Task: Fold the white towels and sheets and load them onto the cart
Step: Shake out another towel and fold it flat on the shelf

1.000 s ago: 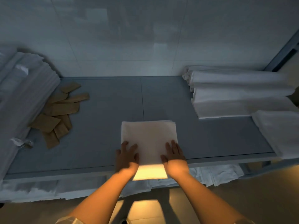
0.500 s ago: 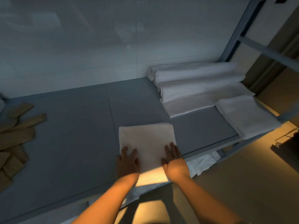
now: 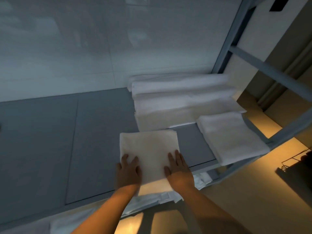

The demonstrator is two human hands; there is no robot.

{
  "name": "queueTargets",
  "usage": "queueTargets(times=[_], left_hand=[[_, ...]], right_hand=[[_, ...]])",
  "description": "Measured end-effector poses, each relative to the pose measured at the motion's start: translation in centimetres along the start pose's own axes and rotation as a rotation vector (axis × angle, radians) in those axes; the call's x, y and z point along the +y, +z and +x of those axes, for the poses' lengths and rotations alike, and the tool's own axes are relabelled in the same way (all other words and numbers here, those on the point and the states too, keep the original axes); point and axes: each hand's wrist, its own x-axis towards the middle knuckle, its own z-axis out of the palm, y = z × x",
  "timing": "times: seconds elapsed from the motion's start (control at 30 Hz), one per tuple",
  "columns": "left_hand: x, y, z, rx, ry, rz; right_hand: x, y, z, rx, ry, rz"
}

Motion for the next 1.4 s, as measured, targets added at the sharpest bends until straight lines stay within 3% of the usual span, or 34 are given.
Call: queueTargets(times=[0.23,0.33,0.43,0.53,0.83,1.03,1.13,1.4], left_hand=[[9.0,3.5,-0.2,-0.028,-0.092,-0.006],[10.8,3.7,0.2,0.011,-0.100,0.030],[11.0,3.7,0.4,0.123,-0.026,0.117],[9.8,4.3,0.5,0.019,0.019,0.192],[9.6,6.2,2.2,-0.046,-0.006,0.208],[10.7,5.5,3.4,-0.101,-0.017,0.236],[13.0,4.6,3.4,-0.086,-0.022,0.221],[24.8,6.0,2.7,-0.065,0.210,0.001]], right_hand=[[8.5,-3.6,3.3,-0.045,-0.079,-0.082],[9.1,-4.5,4.5,0.004,-0.126,-0.110],[8.4,-4.6,5.4,0.024,-0.292,-0.091],[7.9,-3.8,5.6,0.035,-0.400,-0.126],[8.9,-3.3,6.9,0.131,-0.355,-0.113],[9.1,-4.0,7.8,0.029,-0.322,-0.159],[9.8,-5.3,7.5,-0.005,-0.322,-0.070],[18.8,-10.5,6.3,0.157,-0.273,-0.019]])
